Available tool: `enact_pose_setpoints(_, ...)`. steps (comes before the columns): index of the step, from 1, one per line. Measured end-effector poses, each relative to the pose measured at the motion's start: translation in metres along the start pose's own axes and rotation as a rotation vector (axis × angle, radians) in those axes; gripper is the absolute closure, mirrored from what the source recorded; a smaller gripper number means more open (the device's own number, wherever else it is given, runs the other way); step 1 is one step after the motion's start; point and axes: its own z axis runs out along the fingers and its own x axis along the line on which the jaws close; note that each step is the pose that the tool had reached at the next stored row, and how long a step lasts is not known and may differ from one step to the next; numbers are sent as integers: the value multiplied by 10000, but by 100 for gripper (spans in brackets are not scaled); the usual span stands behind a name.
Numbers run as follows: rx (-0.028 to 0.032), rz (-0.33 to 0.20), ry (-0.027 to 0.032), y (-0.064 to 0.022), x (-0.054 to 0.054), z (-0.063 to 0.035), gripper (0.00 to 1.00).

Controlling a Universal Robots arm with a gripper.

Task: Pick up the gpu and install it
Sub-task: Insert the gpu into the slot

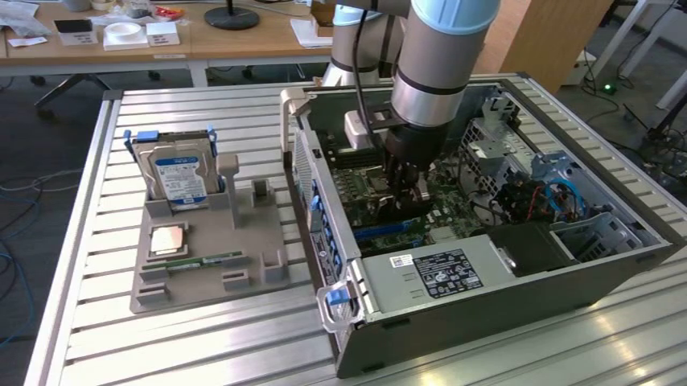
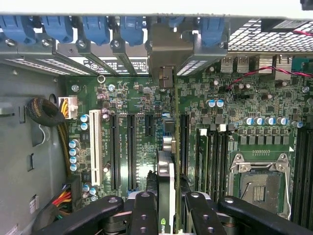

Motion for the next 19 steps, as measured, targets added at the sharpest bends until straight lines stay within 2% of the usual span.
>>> enact_pose_setpoints(3,-18,1,0,-9,0,0,73)
enact_pose_setpoints(19,-17,46,1,1,0,0,73)
